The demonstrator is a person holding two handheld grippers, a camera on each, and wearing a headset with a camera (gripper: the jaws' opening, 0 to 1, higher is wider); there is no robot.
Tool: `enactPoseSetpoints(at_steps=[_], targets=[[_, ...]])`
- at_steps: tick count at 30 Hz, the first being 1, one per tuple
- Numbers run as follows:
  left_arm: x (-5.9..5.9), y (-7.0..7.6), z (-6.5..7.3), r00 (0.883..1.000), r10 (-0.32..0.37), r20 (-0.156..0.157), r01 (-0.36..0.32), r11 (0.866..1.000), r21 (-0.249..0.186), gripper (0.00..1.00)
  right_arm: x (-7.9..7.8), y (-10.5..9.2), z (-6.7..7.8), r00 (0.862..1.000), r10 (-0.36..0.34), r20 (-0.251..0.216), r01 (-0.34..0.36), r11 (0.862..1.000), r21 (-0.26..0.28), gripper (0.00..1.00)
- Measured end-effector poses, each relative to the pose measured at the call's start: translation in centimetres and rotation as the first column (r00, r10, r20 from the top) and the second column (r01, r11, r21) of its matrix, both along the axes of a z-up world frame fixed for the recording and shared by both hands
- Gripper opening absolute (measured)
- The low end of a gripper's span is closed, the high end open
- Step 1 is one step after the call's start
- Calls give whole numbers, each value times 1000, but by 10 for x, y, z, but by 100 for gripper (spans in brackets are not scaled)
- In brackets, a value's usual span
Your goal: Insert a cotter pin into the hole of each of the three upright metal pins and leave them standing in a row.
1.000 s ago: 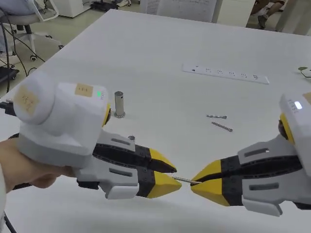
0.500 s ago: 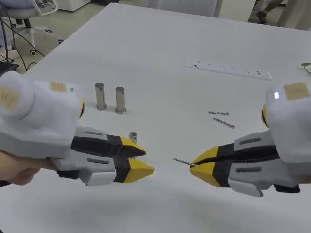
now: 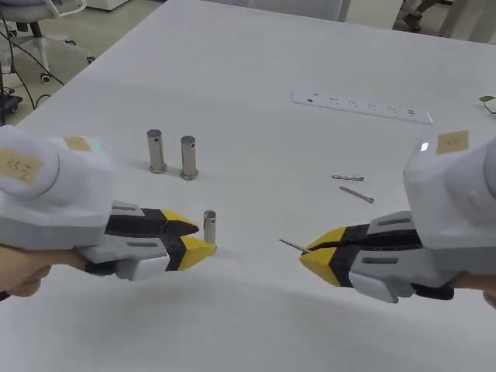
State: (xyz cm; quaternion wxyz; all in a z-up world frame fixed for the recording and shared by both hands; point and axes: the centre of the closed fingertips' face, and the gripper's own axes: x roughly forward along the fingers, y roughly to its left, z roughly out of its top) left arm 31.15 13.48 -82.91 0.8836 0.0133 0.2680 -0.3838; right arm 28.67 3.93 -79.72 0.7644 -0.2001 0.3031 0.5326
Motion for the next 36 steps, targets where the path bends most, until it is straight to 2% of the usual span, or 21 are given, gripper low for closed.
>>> enactPoseSetpoints(at_steps=[3,7,9,12,19,36], targets=[[6,-1,-5,1000,-5,14,5,1000,22,20,0,3,-1,1000,-7,-3,7,1000,1,2],[11,-3,-11,1000,-14,16,13,999,42,20,2,6,-4,1000,-24,-10,24,1000,1,2],[12,-5,-13,1000,-17,18,17,999,40,20,2,8,-5,999,-30,-13,30,1000,-2,2],[14,-8,-14,1000,-19,18,19,1000,15,20,3,10,-8,999,-35,-14,35,999,-9,2],[15,-8,-17,999,-23,30,23,999,23,19,5,17,-13,999,-37,-24,36,999,-10,2],[14,-10,-25,999,-31,21,30,999,11,14,11,46,-18,999,-32,-6,32,999,16,2]])
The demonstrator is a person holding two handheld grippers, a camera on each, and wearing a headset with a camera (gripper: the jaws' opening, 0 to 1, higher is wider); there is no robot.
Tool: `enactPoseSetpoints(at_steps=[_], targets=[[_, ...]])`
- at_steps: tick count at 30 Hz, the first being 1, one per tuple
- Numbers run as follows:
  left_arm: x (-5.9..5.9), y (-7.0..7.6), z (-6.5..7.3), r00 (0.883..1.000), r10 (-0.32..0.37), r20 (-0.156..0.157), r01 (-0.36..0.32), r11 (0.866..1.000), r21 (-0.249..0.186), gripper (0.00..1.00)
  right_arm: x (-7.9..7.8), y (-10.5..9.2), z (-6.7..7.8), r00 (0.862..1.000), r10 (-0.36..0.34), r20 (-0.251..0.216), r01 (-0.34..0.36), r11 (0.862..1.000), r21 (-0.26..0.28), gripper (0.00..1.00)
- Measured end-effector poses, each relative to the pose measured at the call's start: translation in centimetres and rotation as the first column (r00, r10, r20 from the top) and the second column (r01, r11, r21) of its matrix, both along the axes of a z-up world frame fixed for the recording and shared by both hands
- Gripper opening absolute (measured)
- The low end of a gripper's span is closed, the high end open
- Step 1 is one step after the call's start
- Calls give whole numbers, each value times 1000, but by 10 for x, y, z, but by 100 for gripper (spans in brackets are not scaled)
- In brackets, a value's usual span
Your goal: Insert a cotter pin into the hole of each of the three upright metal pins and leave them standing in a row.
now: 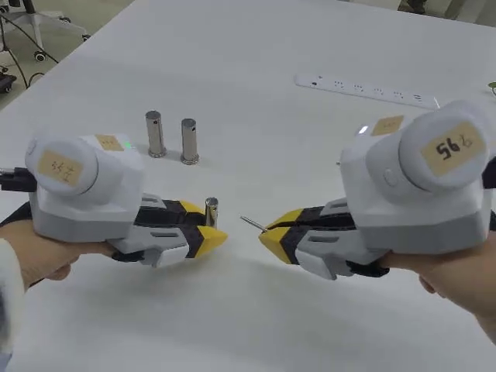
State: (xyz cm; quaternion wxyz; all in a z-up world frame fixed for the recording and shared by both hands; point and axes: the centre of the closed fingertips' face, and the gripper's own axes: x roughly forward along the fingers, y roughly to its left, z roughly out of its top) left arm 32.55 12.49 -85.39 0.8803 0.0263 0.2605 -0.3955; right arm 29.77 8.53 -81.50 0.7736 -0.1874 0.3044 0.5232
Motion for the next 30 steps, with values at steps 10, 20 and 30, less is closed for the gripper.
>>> enactPoseSetpoints(at_steps=[10,20,30], targets=[[1,2,-1,1000,-2,15,2,1000,4,10,2,11,-5,1000,-8,0,8,1000,4,2],[0,2,-1,1000,6,21,-6,1000,-6,9,4,21,-5,1000,-8,0,8,1000,18,2],[0,2,0,1000,15,17,-15,1000,-7,9,5,25,-7,1000,-16,4,16,999,33,2]])
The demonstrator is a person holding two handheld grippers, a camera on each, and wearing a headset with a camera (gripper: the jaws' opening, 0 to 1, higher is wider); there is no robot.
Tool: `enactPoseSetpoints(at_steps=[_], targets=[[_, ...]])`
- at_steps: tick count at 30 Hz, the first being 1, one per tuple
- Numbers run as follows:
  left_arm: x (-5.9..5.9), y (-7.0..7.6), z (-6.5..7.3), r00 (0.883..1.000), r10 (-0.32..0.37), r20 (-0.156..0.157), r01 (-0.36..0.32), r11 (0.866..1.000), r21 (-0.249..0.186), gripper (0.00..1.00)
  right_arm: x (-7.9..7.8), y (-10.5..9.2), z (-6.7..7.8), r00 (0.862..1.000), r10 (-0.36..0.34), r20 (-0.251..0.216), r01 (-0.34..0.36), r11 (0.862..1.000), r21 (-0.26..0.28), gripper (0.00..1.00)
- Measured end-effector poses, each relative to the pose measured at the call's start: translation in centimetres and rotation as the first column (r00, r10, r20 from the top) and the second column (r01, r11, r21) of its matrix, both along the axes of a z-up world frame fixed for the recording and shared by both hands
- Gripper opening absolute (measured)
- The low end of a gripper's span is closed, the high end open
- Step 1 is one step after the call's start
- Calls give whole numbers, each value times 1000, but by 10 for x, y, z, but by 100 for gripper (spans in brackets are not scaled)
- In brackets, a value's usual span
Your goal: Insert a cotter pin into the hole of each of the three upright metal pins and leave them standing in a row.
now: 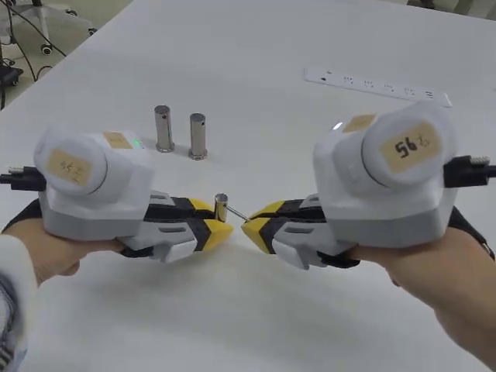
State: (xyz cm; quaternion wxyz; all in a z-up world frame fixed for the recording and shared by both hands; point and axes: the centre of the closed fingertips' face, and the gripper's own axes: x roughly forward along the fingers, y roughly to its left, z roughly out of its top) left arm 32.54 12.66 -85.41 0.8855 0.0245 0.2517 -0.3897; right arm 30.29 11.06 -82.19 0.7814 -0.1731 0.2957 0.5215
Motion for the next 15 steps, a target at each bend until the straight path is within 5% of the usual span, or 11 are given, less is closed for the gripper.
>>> enactPoseSetpoints(at_steps=[15], targets=[[0,0,0,999,36,-14,-36,999,10,8,3,6,-2,1000,-19,25,19,1000,5,2]])
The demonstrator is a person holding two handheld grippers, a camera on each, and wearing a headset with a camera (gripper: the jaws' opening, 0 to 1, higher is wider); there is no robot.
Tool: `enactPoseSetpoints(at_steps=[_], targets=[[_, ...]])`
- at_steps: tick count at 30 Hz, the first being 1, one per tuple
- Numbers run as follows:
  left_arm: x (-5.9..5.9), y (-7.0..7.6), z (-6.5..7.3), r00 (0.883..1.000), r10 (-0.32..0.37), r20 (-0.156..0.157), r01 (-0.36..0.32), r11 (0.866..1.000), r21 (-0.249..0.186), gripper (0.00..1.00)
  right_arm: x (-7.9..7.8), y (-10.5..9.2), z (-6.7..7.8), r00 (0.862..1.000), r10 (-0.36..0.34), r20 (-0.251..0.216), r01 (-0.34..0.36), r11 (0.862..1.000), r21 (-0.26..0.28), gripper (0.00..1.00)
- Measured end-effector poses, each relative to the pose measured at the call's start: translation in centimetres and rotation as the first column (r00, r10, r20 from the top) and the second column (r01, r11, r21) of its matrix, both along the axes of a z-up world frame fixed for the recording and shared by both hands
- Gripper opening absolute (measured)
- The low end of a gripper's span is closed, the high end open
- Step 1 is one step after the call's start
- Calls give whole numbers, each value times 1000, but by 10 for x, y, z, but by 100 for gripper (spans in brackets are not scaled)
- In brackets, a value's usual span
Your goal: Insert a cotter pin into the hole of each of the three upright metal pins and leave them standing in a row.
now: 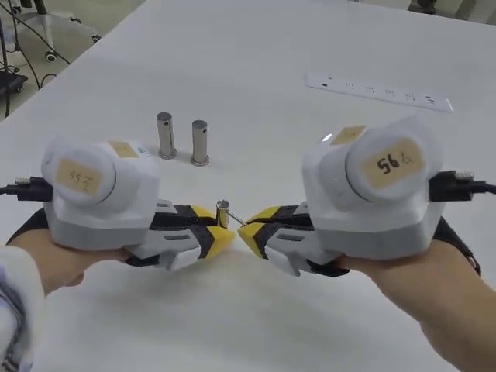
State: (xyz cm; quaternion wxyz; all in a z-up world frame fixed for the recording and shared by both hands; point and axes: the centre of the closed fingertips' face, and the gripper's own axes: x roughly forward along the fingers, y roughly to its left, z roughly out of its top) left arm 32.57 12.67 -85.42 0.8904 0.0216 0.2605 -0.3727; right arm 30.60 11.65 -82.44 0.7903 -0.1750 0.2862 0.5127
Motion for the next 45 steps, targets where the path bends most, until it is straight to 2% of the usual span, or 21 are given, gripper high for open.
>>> enactPoseSetpoints(at_steps=[7,14,19,21,34,37,45], targets=[[1,4,0,1000,16,4,-16,1000,11,8,2,4,-1,1000,-7,4,7,1000,17,2],[1,3,0,1000,3,30,-5,998,63,8,1,6,-1,1000,10,26,-9,1000,-12,2],[2,4,-1,999,-4,34,1,998,69,8,1,5,0,1000,4,23,-3,1000,-13,2],[1,2,-1,998,-23,51,18,996,91,8,2,5,1,1000,2,27,-1,1000,-11,2],[-3,-3,-2,999,-33,32,30,995,93,8,3,7,1,1000,-2,26,3,1000,-11,2],[-6,-9,-2,998,-51,32,47,994,98,8,4,9,0,1000,1,31,-1,1000,-16,2],[-5,-7,-2,999,-34,28,31,995,92,8,7,6,0,998,18,58,-17,1000,-26,3]])
